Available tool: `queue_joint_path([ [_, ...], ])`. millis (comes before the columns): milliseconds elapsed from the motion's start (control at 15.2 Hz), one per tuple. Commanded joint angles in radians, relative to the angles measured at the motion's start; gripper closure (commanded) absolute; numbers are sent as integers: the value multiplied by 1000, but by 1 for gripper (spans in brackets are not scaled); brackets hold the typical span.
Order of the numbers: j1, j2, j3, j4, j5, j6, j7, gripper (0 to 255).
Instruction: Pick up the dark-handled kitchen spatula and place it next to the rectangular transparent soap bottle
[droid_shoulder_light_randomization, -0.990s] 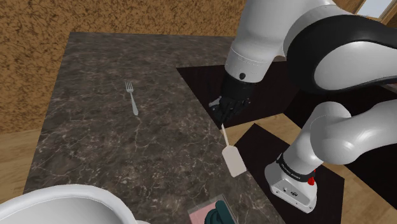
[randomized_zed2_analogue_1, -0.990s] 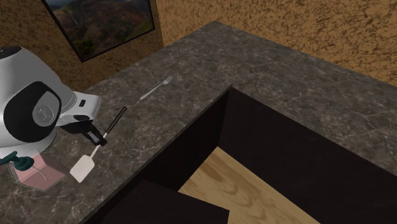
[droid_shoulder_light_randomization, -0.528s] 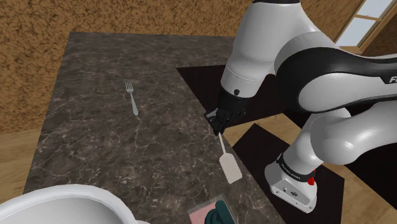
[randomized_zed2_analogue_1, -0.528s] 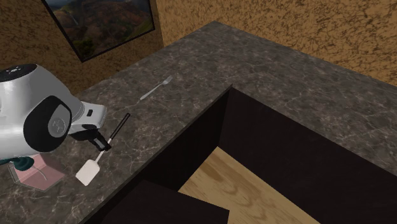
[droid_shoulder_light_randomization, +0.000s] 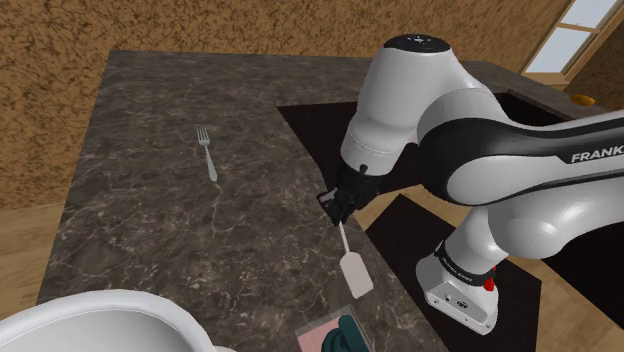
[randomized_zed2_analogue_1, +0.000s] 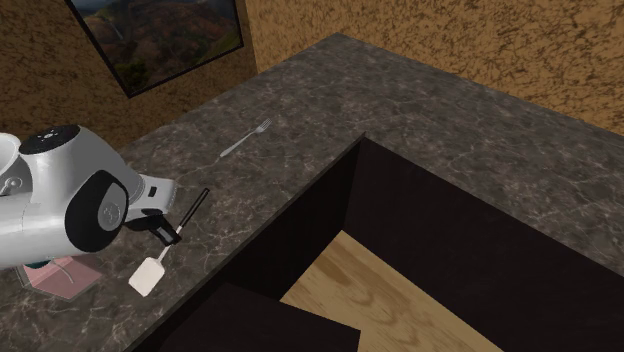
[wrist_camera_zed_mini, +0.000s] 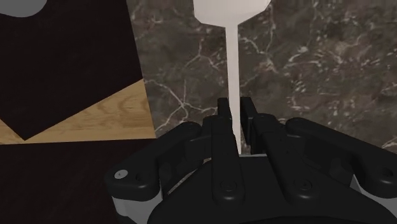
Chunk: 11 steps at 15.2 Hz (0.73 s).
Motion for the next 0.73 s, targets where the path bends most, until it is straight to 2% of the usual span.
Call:
queue_joint_path([
  [0, -3, 18, 10, -19, 4, 37, -2, 255],
  [528, -11, 99, 62, -83, 25, 181, 6, 255],
  [660, -11, 99, 62, -83, 25, 181, 6, 255],
])
